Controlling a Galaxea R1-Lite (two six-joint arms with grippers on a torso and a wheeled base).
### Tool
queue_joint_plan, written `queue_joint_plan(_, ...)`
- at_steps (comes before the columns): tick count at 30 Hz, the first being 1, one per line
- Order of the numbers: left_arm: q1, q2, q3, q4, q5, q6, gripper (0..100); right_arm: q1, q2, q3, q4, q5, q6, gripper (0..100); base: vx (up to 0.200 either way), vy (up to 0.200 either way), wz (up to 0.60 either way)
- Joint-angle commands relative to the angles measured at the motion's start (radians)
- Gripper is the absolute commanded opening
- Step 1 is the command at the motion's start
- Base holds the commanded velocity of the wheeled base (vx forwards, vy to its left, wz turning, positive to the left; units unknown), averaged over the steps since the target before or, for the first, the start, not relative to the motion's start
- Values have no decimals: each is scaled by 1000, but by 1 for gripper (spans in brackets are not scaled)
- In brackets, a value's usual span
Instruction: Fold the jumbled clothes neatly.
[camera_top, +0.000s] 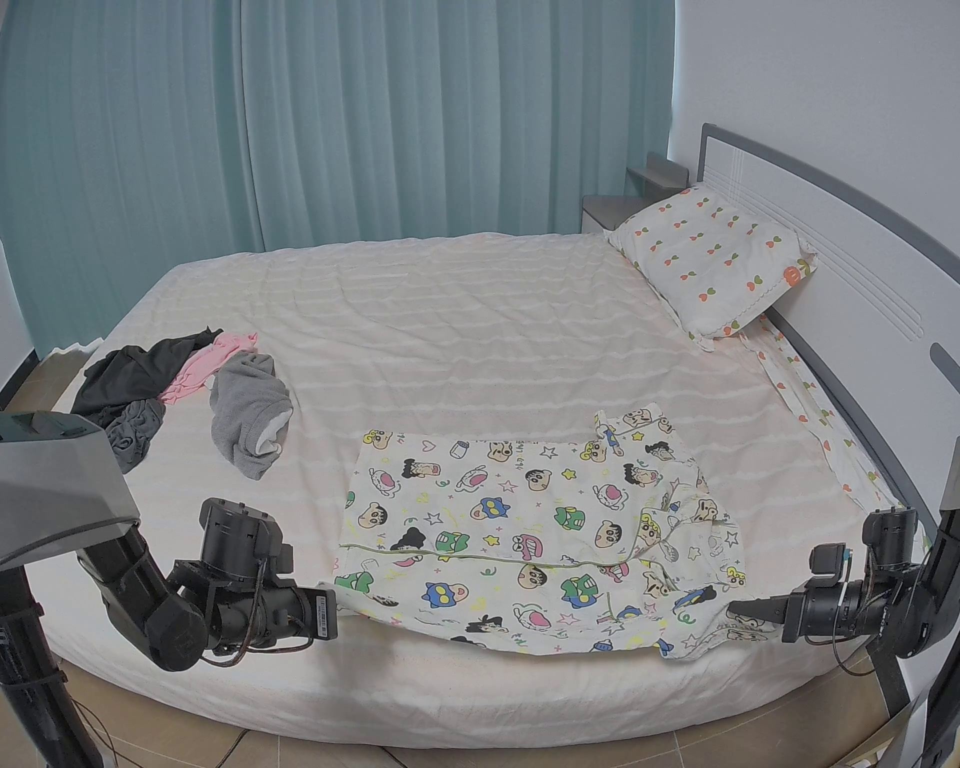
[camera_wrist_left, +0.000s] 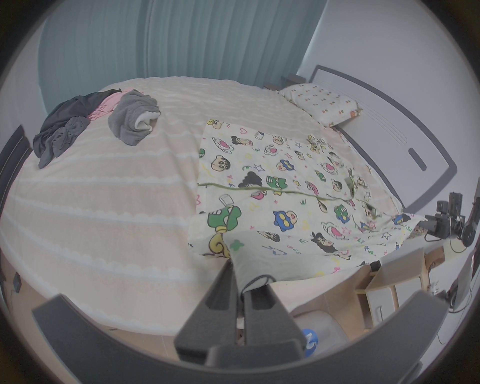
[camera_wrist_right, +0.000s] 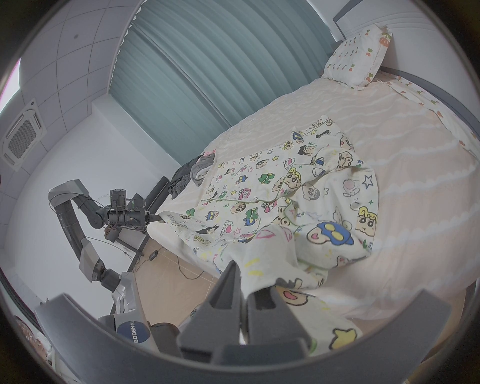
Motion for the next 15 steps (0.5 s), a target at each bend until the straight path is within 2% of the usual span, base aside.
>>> queue_joint_plan(1, 3, 6, -17, 1, 5, -4, 0, -1, 32, -32, -3, 0, 1, 0, 0, 0, 0)
queue_joint_plan(8, 17, 58, -70, 3, 14, -24, 0, -1, 52, -75, -3, 0, 9, 0, 0, 0, 0)
queue_joint_plan(15, 39, 94, -147, 66, 34, -54, 0, 4, 57, -131, -1, 0, 64, 0, 0, 0, 0)
